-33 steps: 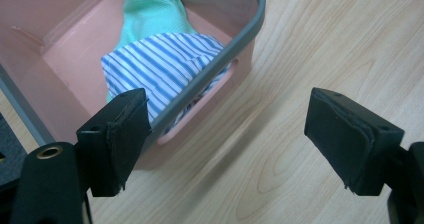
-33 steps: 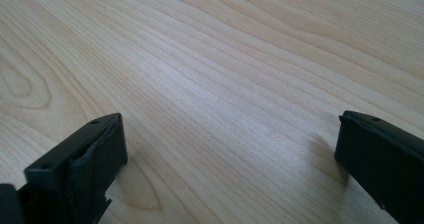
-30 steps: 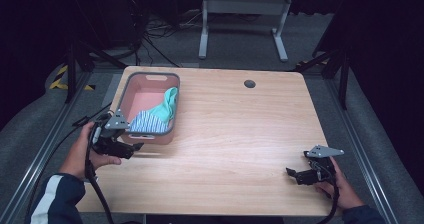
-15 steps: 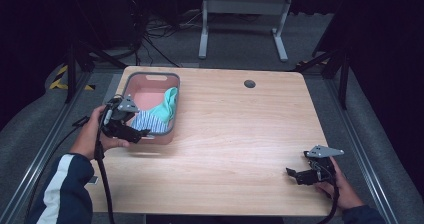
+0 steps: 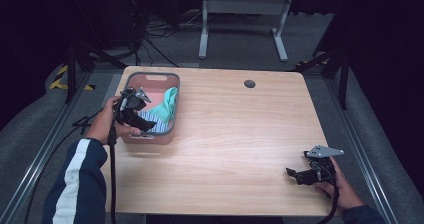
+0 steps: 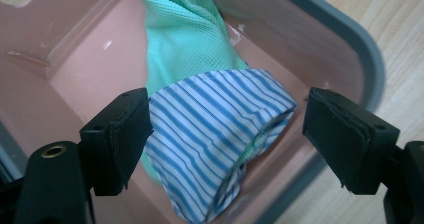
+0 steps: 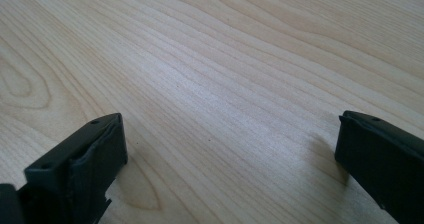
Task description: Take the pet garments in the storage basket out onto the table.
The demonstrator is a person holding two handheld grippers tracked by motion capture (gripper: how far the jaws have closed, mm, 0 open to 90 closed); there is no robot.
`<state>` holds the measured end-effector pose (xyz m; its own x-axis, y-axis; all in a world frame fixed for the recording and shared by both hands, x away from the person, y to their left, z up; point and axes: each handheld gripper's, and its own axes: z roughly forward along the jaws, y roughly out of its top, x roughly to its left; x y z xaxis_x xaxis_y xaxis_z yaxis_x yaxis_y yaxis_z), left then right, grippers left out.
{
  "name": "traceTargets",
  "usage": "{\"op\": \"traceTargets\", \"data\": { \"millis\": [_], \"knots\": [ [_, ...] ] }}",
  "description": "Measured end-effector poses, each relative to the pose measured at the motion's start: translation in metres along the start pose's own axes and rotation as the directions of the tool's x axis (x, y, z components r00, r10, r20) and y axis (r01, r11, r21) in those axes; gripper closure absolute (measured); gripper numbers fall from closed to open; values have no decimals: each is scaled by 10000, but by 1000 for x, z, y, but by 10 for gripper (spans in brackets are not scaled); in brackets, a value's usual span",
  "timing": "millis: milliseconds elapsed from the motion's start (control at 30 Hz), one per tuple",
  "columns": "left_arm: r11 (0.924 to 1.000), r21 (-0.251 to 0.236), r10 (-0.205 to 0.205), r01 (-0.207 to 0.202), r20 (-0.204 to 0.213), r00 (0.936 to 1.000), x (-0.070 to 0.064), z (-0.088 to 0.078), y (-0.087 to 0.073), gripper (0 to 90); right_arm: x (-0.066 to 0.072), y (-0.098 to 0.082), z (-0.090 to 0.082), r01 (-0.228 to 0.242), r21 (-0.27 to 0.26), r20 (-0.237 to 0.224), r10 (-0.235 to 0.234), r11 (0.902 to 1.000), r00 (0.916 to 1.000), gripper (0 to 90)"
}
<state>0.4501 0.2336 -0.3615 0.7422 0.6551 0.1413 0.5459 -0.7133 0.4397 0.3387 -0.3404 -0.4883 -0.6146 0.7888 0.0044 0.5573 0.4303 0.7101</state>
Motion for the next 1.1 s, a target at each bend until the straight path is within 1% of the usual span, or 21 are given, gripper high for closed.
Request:
{"op": "traceTargets", "data": {
  "millis": [67, 133, 167, 233, 300, 333, 367, 433, 533, 600, 633, 667, 733, 767, 800, 833, 933, 967, 1000, 1067, 1100],
  "knots": [
    [9997, 218, -70, 69, 43, 10000, 6, 7, 6, 200, 0, 0, 0, -2, 0, 0, 2, 10000, 10000, 6],
    [9988, 489, -68, 70, -41, 10000, 10, 15, 11, 200, 0, 0, 0, 0, 0, -1, 0, 10000, 10000, 6],
    [9979, 636, -78, 77, 17, 10000, 12, 18, 14, 199, 0, 0, 0, -2, 0, 0, 2, 10000, 10000, 6],
    [9957, 924, 5, -14, 90, 10000, 15, 27, 20, 200, 0, 0, 0, -1, 0, -1, 1, 10000, 10000, 6],
    [9933, 1156, -88, 69, 154, 9998, 16, 34, 23, 200, 0, 0, 0, -3, 2, -1, 3, 10000, 10000, 6],
    [9900, 1402, -150, 127, 157, 9998, 17, 38, 25, 201, 0, 0, 0, -3, 0, -1, 3, 10000, 10000, 6],
    [9901, 1401, -112, 97, 98, 9999, 18, 43, 26, 200, 0, 0, 0, -3, 0, 1, 3, 10000, 10000, 6],
    [9879, 1545, 70, -95, 168, 9998, 19, 49, 28, 203, 0, 0, 0, -36, -6, 25, 36, 10000, 10000, 6],
    [9840, 1781, -108, -7, 631, 9979, 24, 61, 32, 204, 1, 0, 0, -83, -5, 48, 83, 10000, 10000, 6],
    [9838, 1791, -152, 47, 576, 9982, 24, 65, 32, 202, 1, 0, 0, -81, -2, 50, 81, 10000, 10000, 6],
    [9779, 2089, -170, -3, 813, 9965, 26, 72, 35, 202, 1, 0, 0, -76, 4, 51, 76, 10000, 10000, 6],
    [9752, 2215, -204, 16, 823, 9964, 27, 75, 36, 205, 1, 0, 0, -81, -2, 51, 81, 10000, 10000, 6],
    [9644, 2644, -251, 5, 897, 9957, 29, 81, 39, 210, 1, 0, 0, -79, -2, 51, 79, 10000, 10000, 6],
    [9606, 2780, -331, 63, 919, 9952, 30, 84, 39, 207, 1, 0, 0, -79, 0, 48, 79, 10000, 10000, 6],
    [9571, 2894, -410, 129, 914, 9950, 31, 88, 39, 208, 1, 0, 0, -83, 2, 47, 83, 10000, 10000, 6],
    [9571, 2894, -410, 129, 914, 9950, 31, 88, 39, 210, 1, 0, 0, -83, 2, 47, 83, 10000, 10000, 6],
    [9402, 3407, -414, 28, 1061, 9935, 30, 100, 40, 213, 1, 0, 0, -81, 0, 50, 81, 10000, 10000, 6],
    [9313, 3641, -390, -25, 1065, 9936, 29, 103, 40, 211, 1, 0, 0, -83, 1, 49, 83, 10000, 10000, 6],
    [9265, 3763, -438, 4, 1069, 9933, 28, 106, 41, 206, 1, 0, 0, -86, 5, 45, 86, 10000, 10000, 6],
    [9269, 3751, -576, 129, 1083, 9924, 28, 109, 42, 170, 1, 0, 0, -81, -1, 50, 81, 10000, 10000, 6],
    [9246, 3804, -629, 175, 1074, 9922, 28, 110, 42, 164, 1, 0, 0, -74, -2, 52, 74, 10000, 10000, 6]
  ]
}}
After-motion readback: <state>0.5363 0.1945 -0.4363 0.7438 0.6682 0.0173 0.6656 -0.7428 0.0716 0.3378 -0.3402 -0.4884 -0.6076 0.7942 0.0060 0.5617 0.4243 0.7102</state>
